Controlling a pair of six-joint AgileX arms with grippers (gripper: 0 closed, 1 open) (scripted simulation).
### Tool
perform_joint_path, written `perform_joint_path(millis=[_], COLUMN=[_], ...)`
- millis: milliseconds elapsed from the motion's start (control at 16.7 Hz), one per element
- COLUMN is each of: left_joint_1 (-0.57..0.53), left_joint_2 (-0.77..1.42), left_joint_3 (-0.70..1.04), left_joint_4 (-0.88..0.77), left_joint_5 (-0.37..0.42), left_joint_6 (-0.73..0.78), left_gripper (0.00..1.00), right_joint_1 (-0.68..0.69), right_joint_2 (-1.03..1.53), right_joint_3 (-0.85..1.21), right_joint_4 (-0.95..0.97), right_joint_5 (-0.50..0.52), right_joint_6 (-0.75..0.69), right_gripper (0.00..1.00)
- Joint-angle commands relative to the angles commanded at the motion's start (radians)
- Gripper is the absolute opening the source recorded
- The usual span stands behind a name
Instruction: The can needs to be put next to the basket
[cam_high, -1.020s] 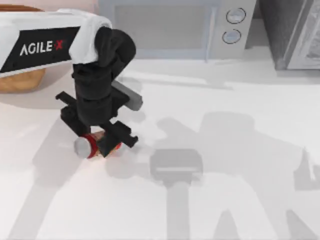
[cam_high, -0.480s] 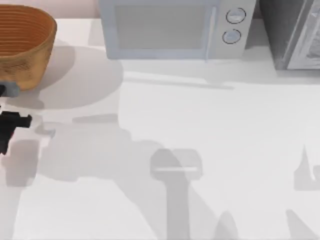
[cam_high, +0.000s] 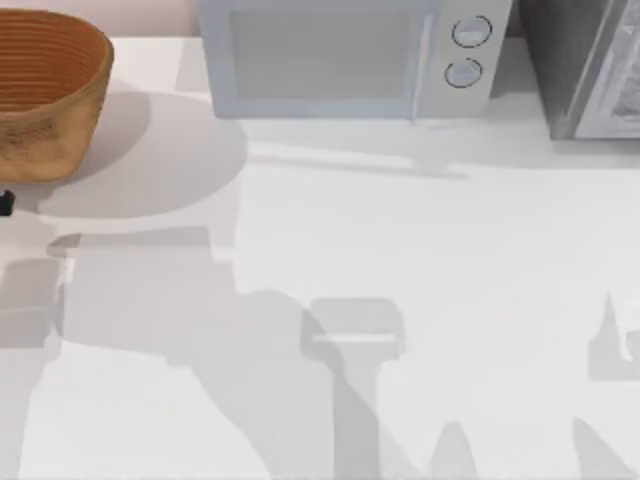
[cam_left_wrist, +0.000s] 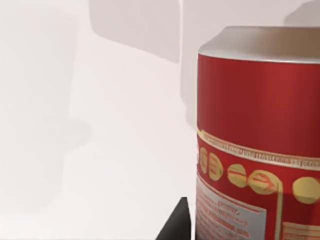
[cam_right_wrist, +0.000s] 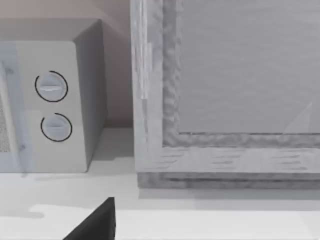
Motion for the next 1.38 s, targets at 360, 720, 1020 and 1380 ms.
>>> perform_joint_path(millis=[360,720,1020,1380], left_joint_1=[0.133,0.081,0.004,0.004], left_joint_2=[-0.006,-0.004,0.005,0.005], left_joint_3=[-0.003,-0.015,-0.019,-0.019], left_joint_4=[0.018,0.028,0.032,0.032], left_joint_5=[0.012,0.013,0.004,0.004], left_joint_6=[0.078,0.046,-0.001,-0.001], left_gripper=[0.0,0.0,0.0,0.3], right_joint_1=[0.0,0.0,0.0,0.0], right_joint_2=[0.0,0.0,0.0,0.0], right_joint_3=[0.0,0.0,0.0,0.0], right_joint_4=[0.0,0.0,0.0,0.0], right_joint_5=[0.0,0.0,0.0,0.0], right_joint_6=[0.0,0.0,0.0,0.0], right_gripper=[1.0,1.0,1.0,1.0])
